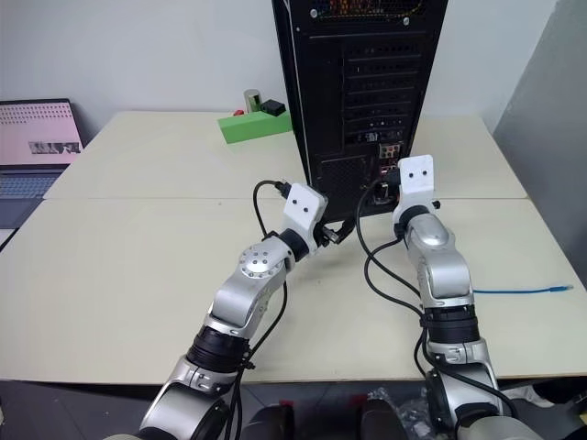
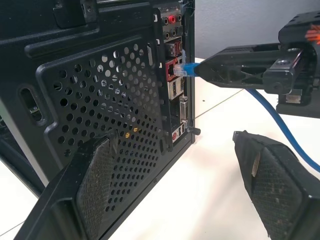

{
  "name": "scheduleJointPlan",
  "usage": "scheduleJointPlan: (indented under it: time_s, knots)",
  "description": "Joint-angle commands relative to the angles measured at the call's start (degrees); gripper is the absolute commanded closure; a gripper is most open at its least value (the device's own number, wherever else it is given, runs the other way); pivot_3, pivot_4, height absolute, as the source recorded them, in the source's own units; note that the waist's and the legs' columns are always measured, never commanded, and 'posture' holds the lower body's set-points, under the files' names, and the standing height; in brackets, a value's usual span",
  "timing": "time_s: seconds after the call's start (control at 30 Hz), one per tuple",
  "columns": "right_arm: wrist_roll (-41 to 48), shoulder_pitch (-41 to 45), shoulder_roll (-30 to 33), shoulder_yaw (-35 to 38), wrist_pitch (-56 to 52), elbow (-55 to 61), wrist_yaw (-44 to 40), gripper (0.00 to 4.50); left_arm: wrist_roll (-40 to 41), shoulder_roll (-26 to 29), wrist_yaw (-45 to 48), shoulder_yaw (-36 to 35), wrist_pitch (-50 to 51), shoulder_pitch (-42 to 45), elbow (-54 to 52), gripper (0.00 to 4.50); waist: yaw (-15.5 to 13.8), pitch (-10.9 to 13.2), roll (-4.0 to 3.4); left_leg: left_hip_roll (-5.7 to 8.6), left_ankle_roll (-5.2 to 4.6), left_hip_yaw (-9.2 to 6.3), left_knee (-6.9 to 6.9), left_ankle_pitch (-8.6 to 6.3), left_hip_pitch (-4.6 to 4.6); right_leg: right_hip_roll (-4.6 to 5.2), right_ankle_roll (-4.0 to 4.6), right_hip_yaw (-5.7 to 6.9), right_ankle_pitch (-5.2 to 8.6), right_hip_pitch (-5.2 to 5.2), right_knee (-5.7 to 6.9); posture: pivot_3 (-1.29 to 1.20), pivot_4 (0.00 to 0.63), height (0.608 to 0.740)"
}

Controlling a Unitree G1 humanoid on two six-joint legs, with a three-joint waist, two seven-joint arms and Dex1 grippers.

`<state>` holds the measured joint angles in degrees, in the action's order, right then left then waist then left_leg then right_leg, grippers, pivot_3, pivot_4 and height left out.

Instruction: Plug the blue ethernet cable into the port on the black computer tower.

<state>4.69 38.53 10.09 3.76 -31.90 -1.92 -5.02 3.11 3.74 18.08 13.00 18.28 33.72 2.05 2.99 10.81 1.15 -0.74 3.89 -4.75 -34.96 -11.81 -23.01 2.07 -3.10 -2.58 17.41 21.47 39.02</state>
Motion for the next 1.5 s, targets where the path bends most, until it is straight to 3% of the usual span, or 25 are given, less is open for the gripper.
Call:
scheduleJointPlan:
  time_s: [0.03, 1.5]
  knots:
    - [0.9, 1.8, -0.2, 1.0, 0.2, 1.4, 0.0, 4.5, -0.2, -0.4, -0.1, -0.7, -1.1, 0.4, -2.4, 0.6, 0.0, 0.0, 0.0, 0.0, 0.0, 0.0, 0.0, 0.0, 0.0, 0.0, 0.0, 0.0, 0.0, 0.0, 0.0, 0.0, 0.15, 0.74]
    - [0.6, 3.2, -0.1, -1.3, 0.4, 0.3, -0.5, 4.5, -0.2, -0.6, -0.4, -0.7, -1.1, 0.1, -2.5, 0.6, 0.1, 0.0, 0.0, 0.0, 0.0, 0.01, 0.01, 0.0, 0.0, 0.0, 0.0, -0.01, 0.0, 0.02, 0.0, 0.0, 0.15, 0.74]
